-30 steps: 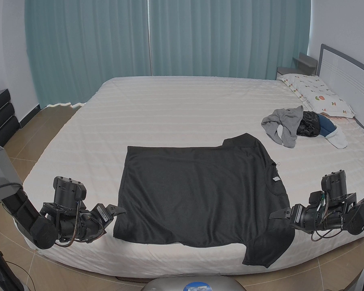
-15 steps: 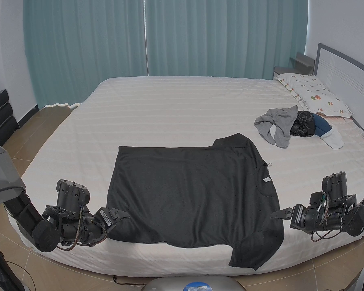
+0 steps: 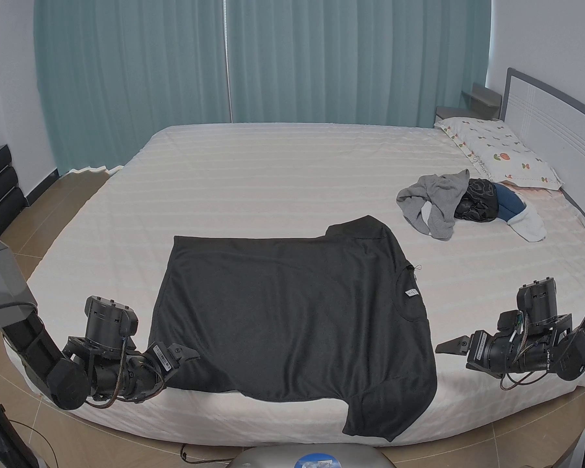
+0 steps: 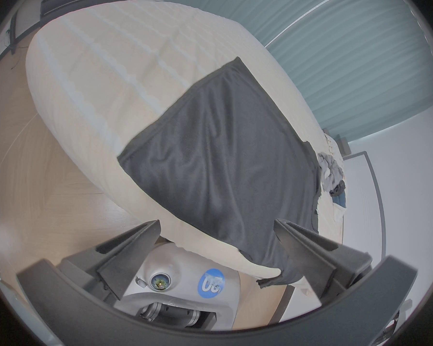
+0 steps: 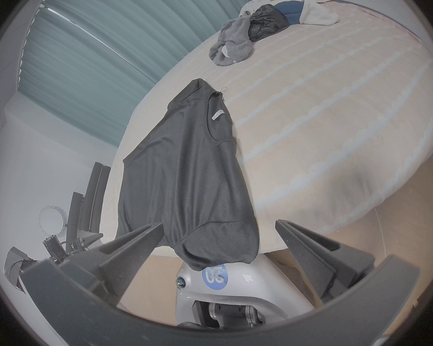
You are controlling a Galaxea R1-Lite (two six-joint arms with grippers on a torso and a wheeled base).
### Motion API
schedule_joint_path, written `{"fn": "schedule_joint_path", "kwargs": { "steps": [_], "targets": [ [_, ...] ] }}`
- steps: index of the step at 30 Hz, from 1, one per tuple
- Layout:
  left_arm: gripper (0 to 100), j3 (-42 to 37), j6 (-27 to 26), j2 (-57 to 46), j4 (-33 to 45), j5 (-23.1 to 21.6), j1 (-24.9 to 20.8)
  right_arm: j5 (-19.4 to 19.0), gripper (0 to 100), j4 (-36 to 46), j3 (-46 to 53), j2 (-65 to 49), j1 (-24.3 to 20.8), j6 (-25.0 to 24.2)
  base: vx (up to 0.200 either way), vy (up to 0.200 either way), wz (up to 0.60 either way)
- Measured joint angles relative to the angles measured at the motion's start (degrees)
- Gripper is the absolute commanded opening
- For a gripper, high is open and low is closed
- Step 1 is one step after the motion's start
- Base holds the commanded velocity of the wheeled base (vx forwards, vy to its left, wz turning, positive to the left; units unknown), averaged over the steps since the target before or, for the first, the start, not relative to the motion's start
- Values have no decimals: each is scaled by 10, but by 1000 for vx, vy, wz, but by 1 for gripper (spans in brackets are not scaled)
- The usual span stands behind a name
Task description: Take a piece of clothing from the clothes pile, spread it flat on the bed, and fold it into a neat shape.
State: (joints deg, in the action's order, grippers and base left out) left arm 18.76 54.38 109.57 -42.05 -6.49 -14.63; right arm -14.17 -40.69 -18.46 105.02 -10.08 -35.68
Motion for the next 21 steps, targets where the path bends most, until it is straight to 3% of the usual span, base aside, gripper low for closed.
{"fn": "schedule_joint_path", "kwargs": {
  "steps": [7, 12, 21],
  "targets": [
    [100, 5, -17, 23, 0, 7, 33, 0, 100, 0, -1, 12, -1, 0, 0, 0, 0],
    [100, 16, -19, 58, -3, 49, 41, 0, 100, -1, -1, 17, -2, 0, 0, 0, 0],
    [100, 37, -19, 107, -47, 57, 68, 0, 100, -30, 4, 27, -3, 0, 0, 0, 0]
  ]
}}
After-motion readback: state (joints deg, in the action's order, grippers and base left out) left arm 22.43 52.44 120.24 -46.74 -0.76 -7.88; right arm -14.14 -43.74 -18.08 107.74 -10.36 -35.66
